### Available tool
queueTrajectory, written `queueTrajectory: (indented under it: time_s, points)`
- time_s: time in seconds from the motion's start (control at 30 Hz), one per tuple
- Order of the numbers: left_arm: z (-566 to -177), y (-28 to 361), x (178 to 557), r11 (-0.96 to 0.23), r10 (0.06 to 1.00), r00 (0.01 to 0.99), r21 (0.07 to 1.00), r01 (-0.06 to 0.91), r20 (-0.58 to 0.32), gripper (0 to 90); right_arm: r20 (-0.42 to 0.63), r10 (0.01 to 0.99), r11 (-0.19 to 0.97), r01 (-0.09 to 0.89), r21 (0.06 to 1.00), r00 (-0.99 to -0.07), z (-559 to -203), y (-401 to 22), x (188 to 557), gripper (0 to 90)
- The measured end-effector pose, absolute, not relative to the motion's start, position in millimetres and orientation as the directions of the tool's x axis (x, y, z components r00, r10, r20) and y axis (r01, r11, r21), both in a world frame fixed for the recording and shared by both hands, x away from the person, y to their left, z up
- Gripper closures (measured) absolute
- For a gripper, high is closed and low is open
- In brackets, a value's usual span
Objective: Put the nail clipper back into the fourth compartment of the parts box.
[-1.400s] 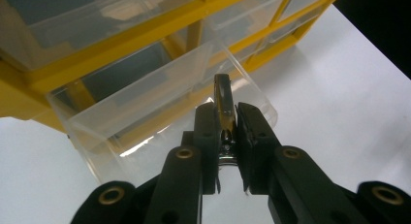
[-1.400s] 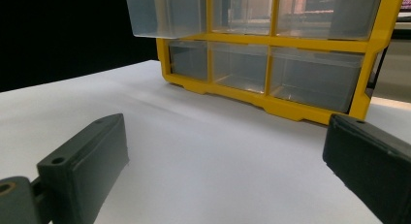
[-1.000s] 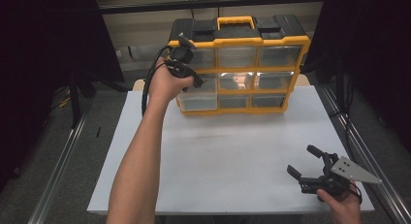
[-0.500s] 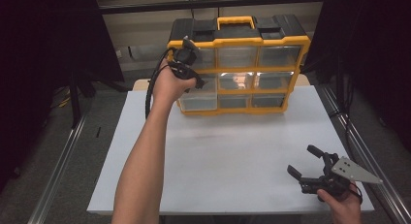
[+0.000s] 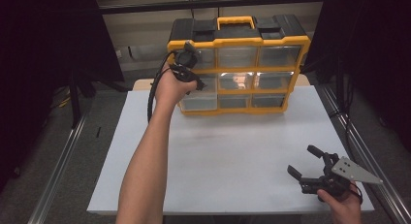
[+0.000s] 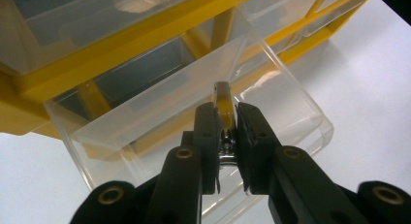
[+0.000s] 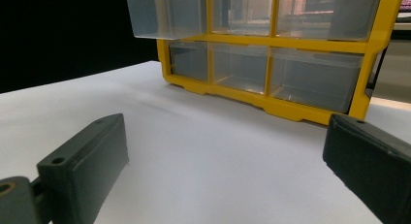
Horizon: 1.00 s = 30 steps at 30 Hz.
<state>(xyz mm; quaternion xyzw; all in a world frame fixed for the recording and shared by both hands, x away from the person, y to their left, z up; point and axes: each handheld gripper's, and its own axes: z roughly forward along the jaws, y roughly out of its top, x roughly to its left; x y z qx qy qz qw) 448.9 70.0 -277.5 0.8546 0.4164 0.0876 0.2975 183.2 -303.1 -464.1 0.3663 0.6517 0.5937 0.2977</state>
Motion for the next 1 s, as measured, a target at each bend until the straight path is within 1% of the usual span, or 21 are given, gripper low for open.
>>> queueTrajectory:
  time_s: [0.1,0.13,0.2,0.3,0.4,0.47,0.5,0.57,0.6,0.67,0.73,0.83,0.93,0.97,1.0]
  points:
    - [-279.1,71.4,449.6,-0.473,0.761,0.642,0.592,0.652,-0.099,79.1,0.048,0.833,0.026,0.126,0.992,-0.552,-464.2,-303.5,183.1,2.2]
    - [-279.7,71.7,449.5,-0.467,0.761,0.641,0.601,0.648,-0.100,77.8,0.047,0.830,0.027,0.125,0.992,-0.556,-464.2,-303.6,183.1,2.2]
    - [-281.7,72.2,448.8,-0.438,0.764,0.636,0.638,0.633,-0.107,69.3,0.047,0.828,0.029,0.127,0.991,-0.559,-464.2,-303.5,183.0,2.2]
    - [-279.5,74.7,447.9,-0.443,0.757,0.645,0.643,0.625,-0.104,67.2,0.048,0.830,0.026,0.125,0.992,-0.555,-464.3,-303.3,183.1,2.2]
    - [-277.4,76.2,445.4,-0.434,0.754,0.645,0.643,0.630,-0.123,65.7,0.047,0.830,0.027,0.125,0.992,-0.556,-464.3,-303.6,183.0,2.2]
    - [-275.5,77.5,442.9,-0.416,0.754,0.643,0.658,0.627,-0.136,62.9,0.047,0.829,0.029,0.128,0.991,-0.557,-464.2,-303.6,182.9,2.2]
    - [-274.2,79.4,442.3,-0.426,0.745,0.653,0.656,0.623,-0.137,61.2,0.047,0.830,0.027,0.125,0.992,-0.555,-464.3,-303.1,183.0,2.2]
    - [-274.2,79.5,439.3,-0.400,0.746,0.645,0.662,0.633,-0.166,56.6,0.046,0.830,0.029,0.125,0.992,-0.556,-464.3,-303.1,183.0,2.2]
    - [-273.0,81.0,438.4,-0.421,0.738,0.657,0.656,0.626,-0.153,55.1,0.045,0.830,0.029,0.124,0.992,-0.556,-464.2,-303.2,183.0,2.2]
    - [-271.5,82.3,436.1,-0.425,0.726,0.668,0.659,0.620,-0.161,52.1,0.046,0.830,0.028,0.125,0.992,-0.556,-464.1,-303.0,182.9,2.2]
    - [-269.8,81.9,433.3,-0.397,0.727,0.662,0.675,0.622,-0.182,48.9,0.046,0.829,0.028,0.124,0.992,-0.557,-464.1,-302.9,182.8,2.2]
    - [-267.8,82.7,430.3,-0.403,0.711,0.676,0.676,0.617,-0.193,45.1,0.047,0.830,0.028,0.126,0.992,-0.556,-464.1,-302.8,182.8,2.2]
    - [-268.6,82.3,427.6,-0.425,0.692,0.694,0.666,0.613,-0.198,37.8,0.045,0.830,0.031,0.125,0.992,-0.556,-464.3,-302.9,183.0,2.2]
    - [-269.6,79.9,425.7,-0.396,0.701,0.679,0.674,0.624,-0.217,35.0,0.045,0.830,0.030,0.125,0.992,-0.557,-464.3,-302.9,183.0,2.2]
    - [-269.0,81.3,425.6,-0.427,0.684,0.701,0.669,0.609,-0.201,32.5,0.045,0.830,0.030,0.125,0.992,-0.555,-464.3,-302.8,183.0,2.2]
